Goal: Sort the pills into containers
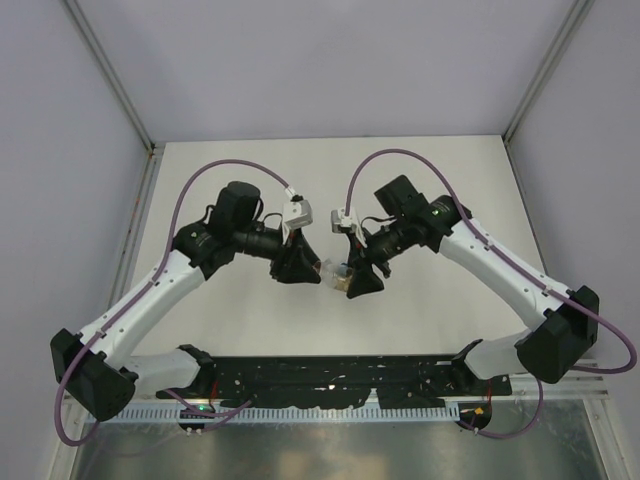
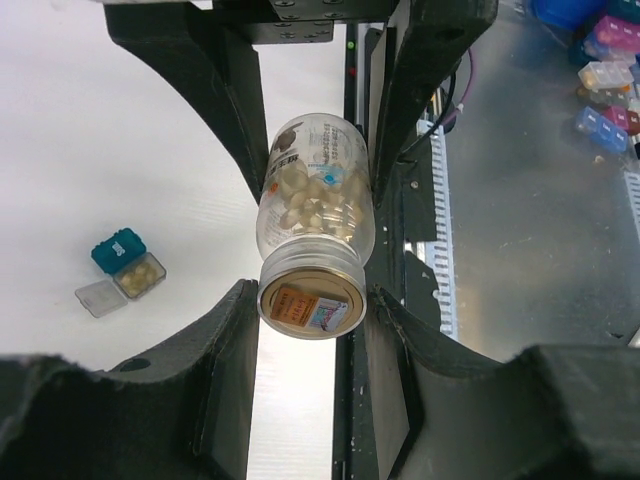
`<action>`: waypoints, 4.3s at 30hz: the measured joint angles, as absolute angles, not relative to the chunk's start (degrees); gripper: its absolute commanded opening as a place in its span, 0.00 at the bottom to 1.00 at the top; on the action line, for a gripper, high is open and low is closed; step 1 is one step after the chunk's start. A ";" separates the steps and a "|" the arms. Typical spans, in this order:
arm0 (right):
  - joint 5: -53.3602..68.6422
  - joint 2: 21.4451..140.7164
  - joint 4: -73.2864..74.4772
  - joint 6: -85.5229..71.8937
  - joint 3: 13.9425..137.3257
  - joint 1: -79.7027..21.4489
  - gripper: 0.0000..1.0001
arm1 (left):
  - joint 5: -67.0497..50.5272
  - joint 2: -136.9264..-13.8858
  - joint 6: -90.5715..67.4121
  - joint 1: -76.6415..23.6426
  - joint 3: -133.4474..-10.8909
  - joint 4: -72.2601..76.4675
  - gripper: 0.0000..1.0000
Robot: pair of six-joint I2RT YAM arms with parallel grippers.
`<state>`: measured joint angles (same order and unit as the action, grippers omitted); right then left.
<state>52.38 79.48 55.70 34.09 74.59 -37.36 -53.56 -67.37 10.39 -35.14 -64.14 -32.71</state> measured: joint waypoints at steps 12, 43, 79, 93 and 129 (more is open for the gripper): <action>44.93 72.07 47.66 27.92 72.29 -37.21 0.06 | -54.13 -67.90 -0.73 -33.80 -64.07 -22.24 0.00; 54.19 77.19 51.46 28.86 75.72 -37.12 0.06 | -57.71 -63.88 9.39 -32.86 -62.39 -23.73 0.51; 37.19 72.55 36.86 26.96 70.98 -40.51 0.06 | -43.64 -64.16 -5.58 -28.93 -72.20 -27.59 1.00; 23.16 69.12 30.72 25.47 69.19 -43.09 0.06 | -45.74 -74.02 -21.80 -26.13 -74.98 -28.84 0.81; 29.61 70.22 35.73 25.23 69.19 -42.52 0.06 | -54.06 -74.11 -7.81 -28.40 -72.12 -31.16 0.00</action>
<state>29.61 70.22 35.73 25.23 69.19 -42.52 -54.06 -74.11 -7.81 -28.40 -72.12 -31.16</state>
